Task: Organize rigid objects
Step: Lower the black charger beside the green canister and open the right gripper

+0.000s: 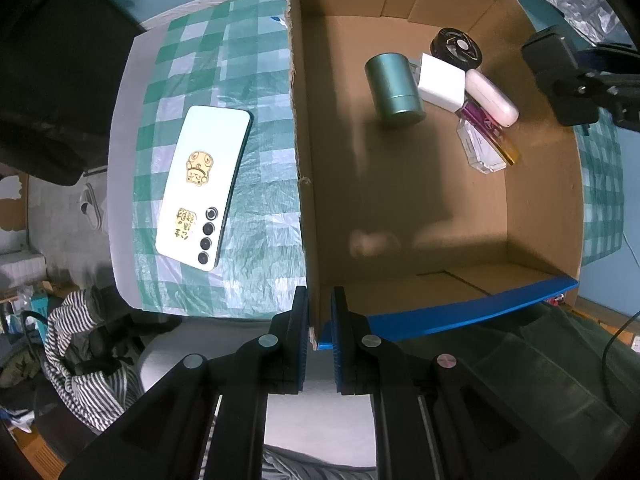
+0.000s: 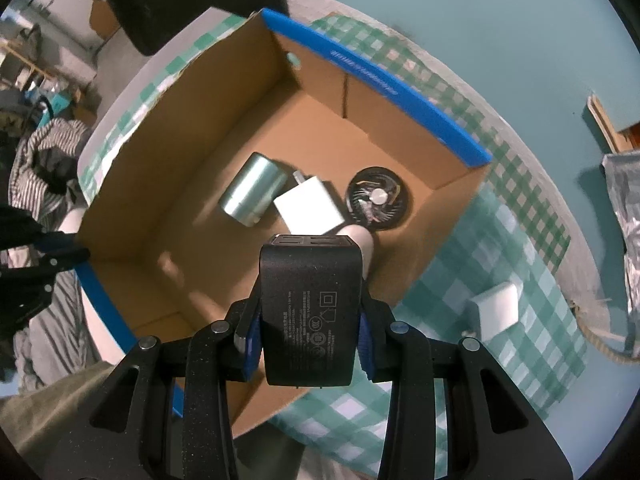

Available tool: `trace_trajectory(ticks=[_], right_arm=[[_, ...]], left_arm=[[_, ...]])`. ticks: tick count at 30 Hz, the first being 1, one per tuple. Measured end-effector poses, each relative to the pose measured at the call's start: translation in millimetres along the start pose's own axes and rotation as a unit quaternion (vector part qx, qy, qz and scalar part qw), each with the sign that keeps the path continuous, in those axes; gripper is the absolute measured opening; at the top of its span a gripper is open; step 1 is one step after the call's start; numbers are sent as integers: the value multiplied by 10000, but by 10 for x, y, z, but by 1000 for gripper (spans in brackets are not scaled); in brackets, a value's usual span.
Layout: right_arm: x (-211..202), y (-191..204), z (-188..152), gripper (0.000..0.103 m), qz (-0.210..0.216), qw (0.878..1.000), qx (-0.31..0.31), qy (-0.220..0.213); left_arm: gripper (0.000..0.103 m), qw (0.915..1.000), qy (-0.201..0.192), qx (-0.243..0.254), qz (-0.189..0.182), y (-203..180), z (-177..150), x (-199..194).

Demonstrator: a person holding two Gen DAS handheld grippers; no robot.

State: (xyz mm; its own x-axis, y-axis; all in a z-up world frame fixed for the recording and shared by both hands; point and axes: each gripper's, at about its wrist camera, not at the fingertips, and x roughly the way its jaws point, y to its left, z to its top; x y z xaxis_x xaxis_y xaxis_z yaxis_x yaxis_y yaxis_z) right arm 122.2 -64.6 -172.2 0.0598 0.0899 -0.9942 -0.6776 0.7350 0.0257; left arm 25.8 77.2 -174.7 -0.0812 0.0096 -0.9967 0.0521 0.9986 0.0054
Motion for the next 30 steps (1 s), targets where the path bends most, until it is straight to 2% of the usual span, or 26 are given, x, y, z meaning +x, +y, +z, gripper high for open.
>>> trace_trajectory(ticks=[11, 14, 21, 25, 30], right_arm=[[152, 97, 40, 37, -87, 9996, -245, 115], [94, 110, 59, 37, -32, 9996, -290, -35], [5, 154, 115, 37, -163, 9992, -366, -79], [-50, 155, 109, 46, -143, 9993, -330, -110], [-121, 97, 80, 49, -165, 9995, -236, -141]], left_arm=[[9, 10000, 7, -43, -31, -5, -41, 15], [9, 10000, 2, -44, -30, -3, -41, 16], [9, 9999, -12, -95, -47, 15, -28, 8], [9, 9999, -8, -111, -48, 24, -20, 5], [9, 9999, -8, -116, -61, 24, -14, -5]])
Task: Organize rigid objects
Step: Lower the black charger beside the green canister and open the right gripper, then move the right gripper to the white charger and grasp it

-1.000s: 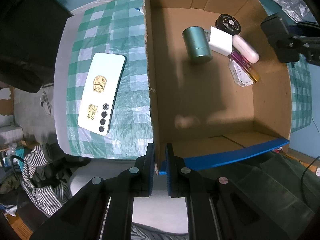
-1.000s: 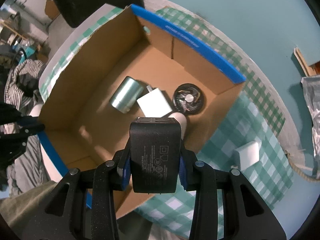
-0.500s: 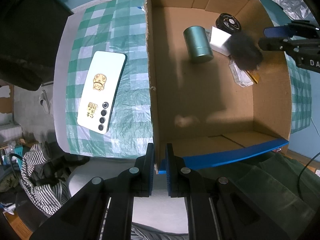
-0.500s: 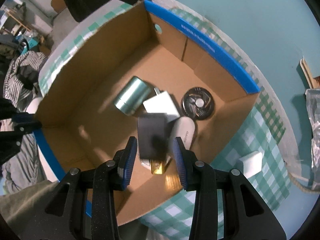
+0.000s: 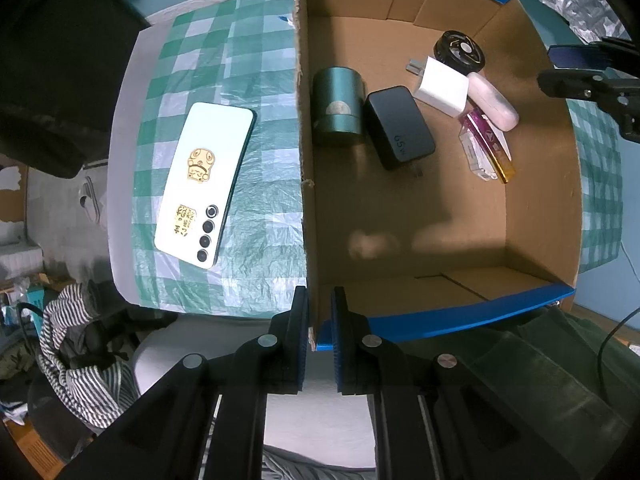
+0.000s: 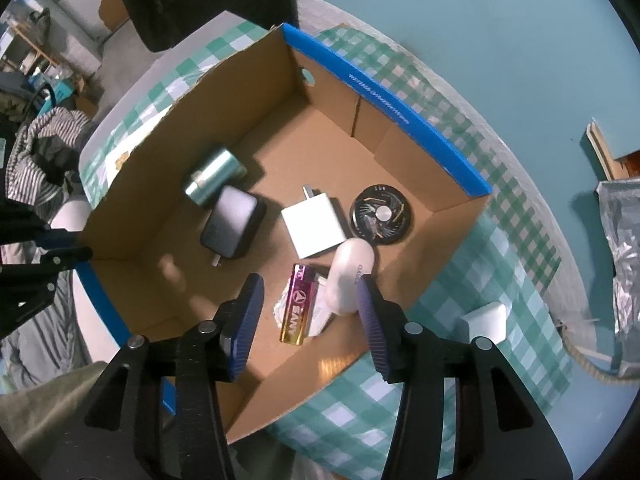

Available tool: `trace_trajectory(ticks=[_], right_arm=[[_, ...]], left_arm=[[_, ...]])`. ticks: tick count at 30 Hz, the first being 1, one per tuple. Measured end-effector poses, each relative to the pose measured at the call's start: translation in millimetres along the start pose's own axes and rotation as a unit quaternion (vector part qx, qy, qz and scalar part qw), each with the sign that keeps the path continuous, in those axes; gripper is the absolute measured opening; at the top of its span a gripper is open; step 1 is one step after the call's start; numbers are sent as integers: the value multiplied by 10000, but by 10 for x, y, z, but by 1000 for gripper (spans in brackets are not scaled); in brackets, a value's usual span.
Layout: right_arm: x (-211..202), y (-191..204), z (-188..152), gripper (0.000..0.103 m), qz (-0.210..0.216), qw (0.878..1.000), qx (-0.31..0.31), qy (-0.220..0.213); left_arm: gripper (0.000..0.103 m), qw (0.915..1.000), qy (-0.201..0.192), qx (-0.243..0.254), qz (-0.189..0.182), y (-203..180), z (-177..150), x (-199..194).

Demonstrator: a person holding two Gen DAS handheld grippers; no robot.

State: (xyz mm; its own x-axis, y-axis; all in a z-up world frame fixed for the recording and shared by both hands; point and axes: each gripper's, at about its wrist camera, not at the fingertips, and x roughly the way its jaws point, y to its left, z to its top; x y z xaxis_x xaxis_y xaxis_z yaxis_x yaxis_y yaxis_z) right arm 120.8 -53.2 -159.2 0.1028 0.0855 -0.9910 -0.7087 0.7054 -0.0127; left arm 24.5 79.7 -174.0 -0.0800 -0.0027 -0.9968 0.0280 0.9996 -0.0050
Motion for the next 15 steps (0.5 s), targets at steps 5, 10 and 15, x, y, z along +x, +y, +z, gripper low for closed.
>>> trace_trajectory(ticks=[5, 10, 15], right_arm=[[-79, -91, -27, 53, -18, 9999, 157, -35], [-131, -225, -79, 56, -58, 9993, 356, -72], [-133, -488, -179, 58, -93, 9973, 721, -42]], left_arm=[[9, 10000, -2, -14, 8, 4, 17, 3], [9, 10000, -3, -17, -4, 1, 28, 7], [9, 10000, -1, -39, -25, 0, 31, 3]])
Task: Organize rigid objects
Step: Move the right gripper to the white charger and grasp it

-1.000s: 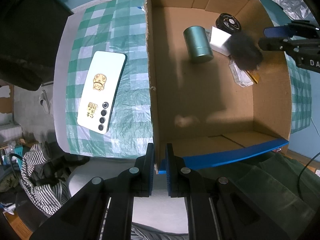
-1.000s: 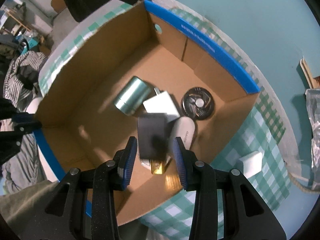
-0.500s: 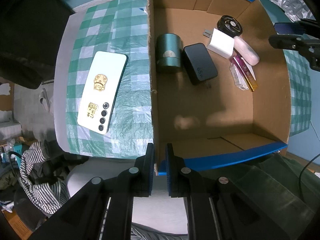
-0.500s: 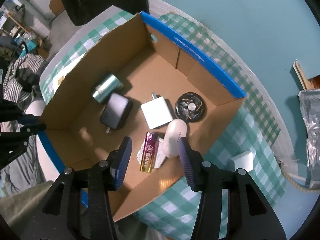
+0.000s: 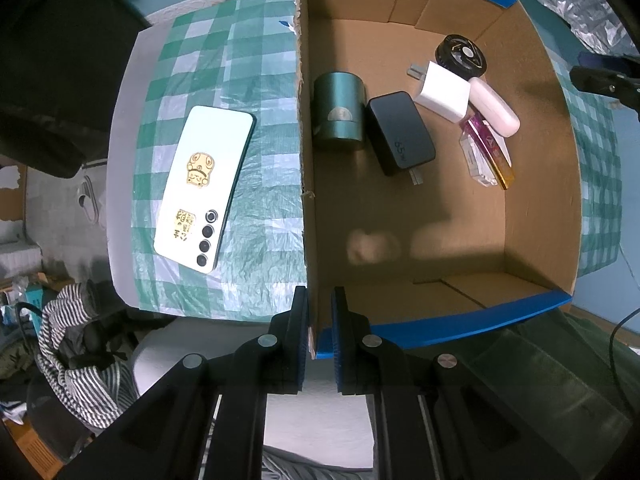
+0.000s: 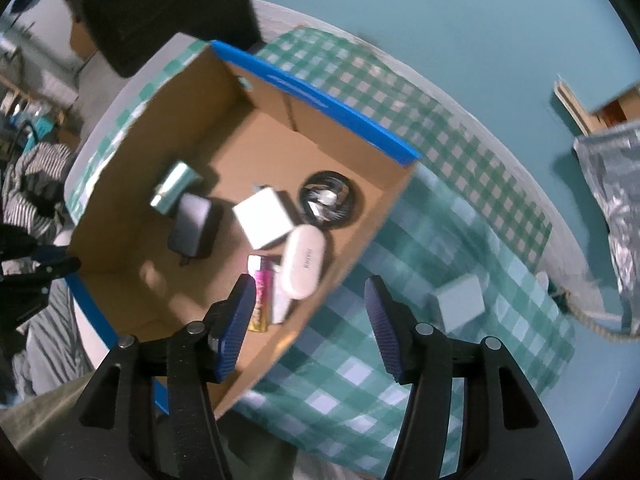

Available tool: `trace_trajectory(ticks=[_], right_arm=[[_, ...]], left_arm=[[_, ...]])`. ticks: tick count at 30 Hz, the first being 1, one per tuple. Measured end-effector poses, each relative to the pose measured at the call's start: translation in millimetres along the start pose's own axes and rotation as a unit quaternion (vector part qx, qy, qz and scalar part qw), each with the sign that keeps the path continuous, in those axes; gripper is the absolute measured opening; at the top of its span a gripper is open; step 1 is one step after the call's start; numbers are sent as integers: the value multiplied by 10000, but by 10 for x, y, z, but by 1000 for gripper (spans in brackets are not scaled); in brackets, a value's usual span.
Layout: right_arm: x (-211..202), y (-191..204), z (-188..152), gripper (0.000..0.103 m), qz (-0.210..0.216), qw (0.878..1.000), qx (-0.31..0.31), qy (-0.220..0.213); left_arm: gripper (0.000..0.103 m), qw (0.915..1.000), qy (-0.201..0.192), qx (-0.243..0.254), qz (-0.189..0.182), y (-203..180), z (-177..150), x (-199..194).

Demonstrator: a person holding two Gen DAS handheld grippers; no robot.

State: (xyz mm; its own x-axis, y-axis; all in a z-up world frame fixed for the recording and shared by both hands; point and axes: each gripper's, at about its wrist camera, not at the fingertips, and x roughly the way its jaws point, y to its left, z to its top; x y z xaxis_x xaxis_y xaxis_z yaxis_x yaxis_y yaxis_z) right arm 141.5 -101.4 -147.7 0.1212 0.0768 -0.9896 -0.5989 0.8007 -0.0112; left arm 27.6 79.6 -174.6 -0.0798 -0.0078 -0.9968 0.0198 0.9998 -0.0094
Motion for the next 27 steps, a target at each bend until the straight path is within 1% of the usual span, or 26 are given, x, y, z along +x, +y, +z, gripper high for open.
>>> trace_trajectory(ticks=[6, 8, 10, 13, 15, 22, 27], right_arm=[[76, -415, -97, 60, -38, 9984, 548, 132], [108, -562, -130, 63, -78, 9972, 729, 167], [135, -689, -154, 68, -108, 9956, 906, 193], [192, -900, -190, 68, -149, 9925, 1190, 245], [248, -1052, -214, 68, -98, 9891, 1439, 283], [424, -1500, -299, 69, -26, 9727, 2293, 371], [640, -1788, -355, 69, 85, 9524, 3011, 476]], left_arm=[[9, 10000, 6, -47, -22, 4, 17, 1], [9, 10000, 7, -52, -22, 3, 18, 0], [9, 10000, 11, -60, -24, 8, 21, 3], [9, 10000, 12, -61, -23, 10, 22, 3], [9, 10000, 10, -58, -23, 11, 22, 2], [9, 10000, 12, -81, -21, 24, 36, -7], [9, 9999, 18, -98, -12, 22, 46, -8]])
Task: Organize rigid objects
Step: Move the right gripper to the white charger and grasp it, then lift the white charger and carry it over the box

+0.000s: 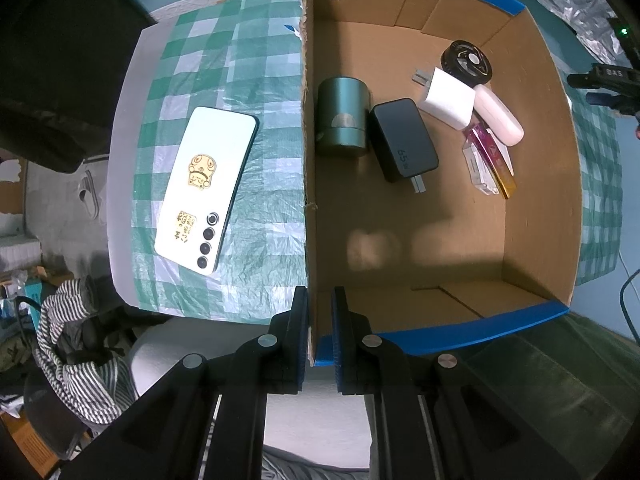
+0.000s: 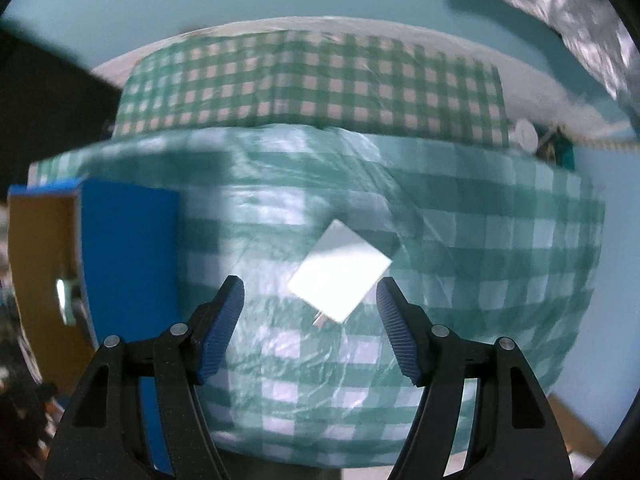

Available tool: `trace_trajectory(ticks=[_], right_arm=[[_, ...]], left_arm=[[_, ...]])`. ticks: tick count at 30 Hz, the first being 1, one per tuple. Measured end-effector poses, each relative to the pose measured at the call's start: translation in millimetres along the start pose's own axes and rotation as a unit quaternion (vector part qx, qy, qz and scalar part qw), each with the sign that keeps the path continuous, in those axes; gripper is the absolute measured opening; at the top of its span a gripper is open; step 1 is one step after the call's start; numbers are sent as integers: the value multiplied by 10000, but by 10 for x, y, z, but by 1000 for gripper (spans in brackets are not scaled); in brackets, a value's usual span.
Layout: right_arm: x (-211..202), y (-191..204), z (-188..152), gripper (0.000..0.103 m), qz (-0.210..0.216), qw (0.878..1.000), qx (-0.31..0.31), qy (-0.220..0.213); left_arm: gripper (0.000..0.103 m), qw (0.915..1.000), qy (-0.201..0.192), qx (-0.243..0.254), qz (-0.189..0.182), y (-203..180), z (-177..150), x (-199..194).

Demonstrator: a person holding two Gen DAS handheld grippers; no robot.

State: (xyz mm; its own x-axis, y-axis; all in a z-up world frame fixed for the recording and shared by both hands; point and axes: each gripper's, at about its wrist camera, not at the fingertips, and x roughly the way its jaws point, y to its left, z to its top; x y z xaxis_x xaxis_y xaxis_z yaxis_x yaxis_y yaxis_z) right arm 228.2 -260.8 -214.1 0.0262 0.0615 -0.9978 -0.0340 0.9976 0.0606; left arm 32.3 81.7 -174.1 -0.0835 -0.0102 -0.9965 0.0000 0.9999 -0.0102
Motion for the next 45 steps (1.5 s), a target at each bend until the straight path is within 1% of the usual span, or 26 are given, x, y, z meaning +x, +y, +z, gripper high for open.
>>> trace_trajectory(ticks=[3, 8, 14, 20, 22, 24, 29, 32, 36, 41, 45], right_arm=[[150, -157, 64, 69, 56, 9990, 436, 89], [312, -276, 92, 69, 107, 9961, 856, 195], [489, -297, 114, 69, 70, 9931, 1114, 347], [591, -324, 123, 69, 7, 9913, 1257, 386], [613, -326, 117, 67, -21, 9909, 1291, 385], [607, -317, 113, 63, -94, 9909, 1297, 339], [598, -261, 91, 56, -148, 9931, 1113, 338], [582, -198, 66, 53, -105, 9962, 796, 344], [554, -88, 19, 52, -93, 9988, 334, 331], [502, 5, -57, 51, -70, 9994, -93, 324], [438, 62, -120, 51, -153, 9987, -385, 282]], left_arm=[[9, 10000, -3, -18, -14, 6, 0, -3], [9, 10000, 3, -56, -34, 18, -5, -5], [9, 10000, 22, -66, -33, 24, -5, 5], [9, 10000, 43, -73, -40, 22, -19, 22], [9, 9999, 51, -84, -37, 29, -21, 25], [9, 9999, 56, -95, -31, 36, -26, 29], [9, 9999, 62, -96, -28, 42, -25, 38], [10, 9999, 60, -81, -34, 35, -24, 42], [10, 10000, 57, -65, -25, 23, -18, 52], [10, 10000, 38, -57, -36, 18, -23, 40], [10, 10000, 47, -38, -33, 11, -22, 40]])
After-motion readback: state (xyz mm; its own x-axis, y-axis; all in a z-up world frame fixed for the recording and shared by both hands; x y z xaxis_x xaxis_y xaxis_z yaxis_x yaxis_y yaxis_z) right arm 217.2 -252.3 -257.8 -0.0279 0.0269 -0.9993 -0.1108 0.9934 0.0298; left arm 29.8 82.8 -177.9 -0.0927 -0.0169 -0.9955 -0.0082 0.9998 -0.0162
